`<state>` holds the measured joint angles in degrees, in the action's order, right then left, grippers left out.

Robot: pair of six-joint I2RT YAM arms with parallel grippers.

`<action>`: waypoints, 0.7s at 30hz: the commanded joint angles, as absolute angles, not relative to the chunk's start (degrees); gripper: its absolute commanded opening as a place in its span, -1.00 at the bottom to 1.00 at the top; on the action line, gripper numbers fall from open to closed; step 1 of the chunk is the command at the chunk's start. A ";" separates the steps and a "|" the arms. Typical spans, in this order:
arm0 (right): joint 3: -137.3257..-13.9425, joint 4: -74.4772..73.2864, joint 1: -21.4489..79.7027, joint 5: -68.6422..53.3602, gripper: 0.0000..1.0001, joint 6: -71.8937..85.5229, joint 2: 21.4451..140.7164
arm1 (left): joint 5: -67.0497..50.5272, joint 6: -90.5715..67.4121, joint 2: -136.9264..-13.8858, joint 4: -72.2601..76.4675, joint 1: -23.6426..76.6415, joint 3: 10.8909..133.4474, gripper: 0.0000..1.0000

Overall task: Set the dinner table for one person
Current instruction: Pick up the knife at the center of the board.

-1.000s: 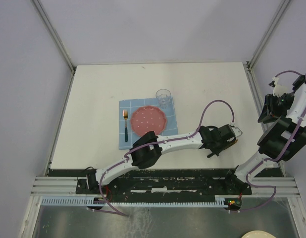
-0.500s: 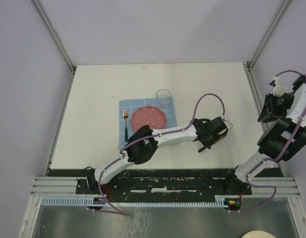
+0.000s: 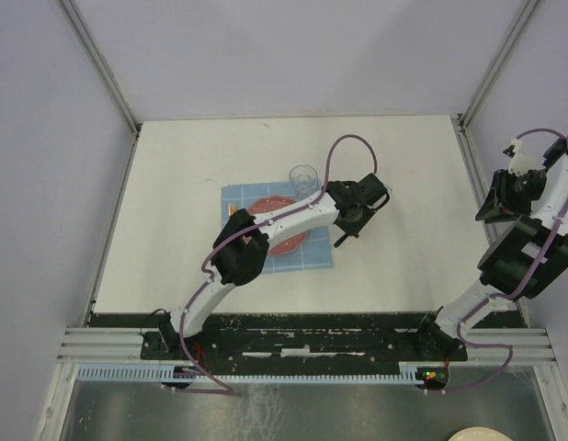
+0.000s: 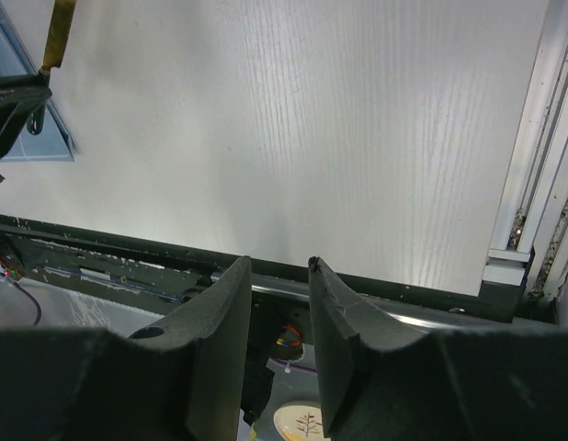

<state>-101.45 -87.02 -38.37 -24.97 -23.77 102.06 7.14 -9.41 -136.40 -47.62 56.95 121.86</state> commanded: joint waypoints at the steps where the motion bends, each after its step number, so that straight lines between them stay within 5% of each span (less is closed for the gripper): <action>1: -105.06 -87.09 -38.68 -26.30 -0.21 -22.68 101.73 | 3.39 -8.63 -134.22 -47.02 59.35 124.11 -0.95; 11: -102.67 -87.02 -38.70 -24.60 -0.22 -23.77 100.20 | 3.89 -9.39 -137.16 -47.81 59.79 127.86 -0.95; 21: -101.74 -86.18 -38.71 -25.53 -0.23 -22.80 100.78 | 10.67 -15.56 -126.49 -47.04 55.37 112.97 -0.95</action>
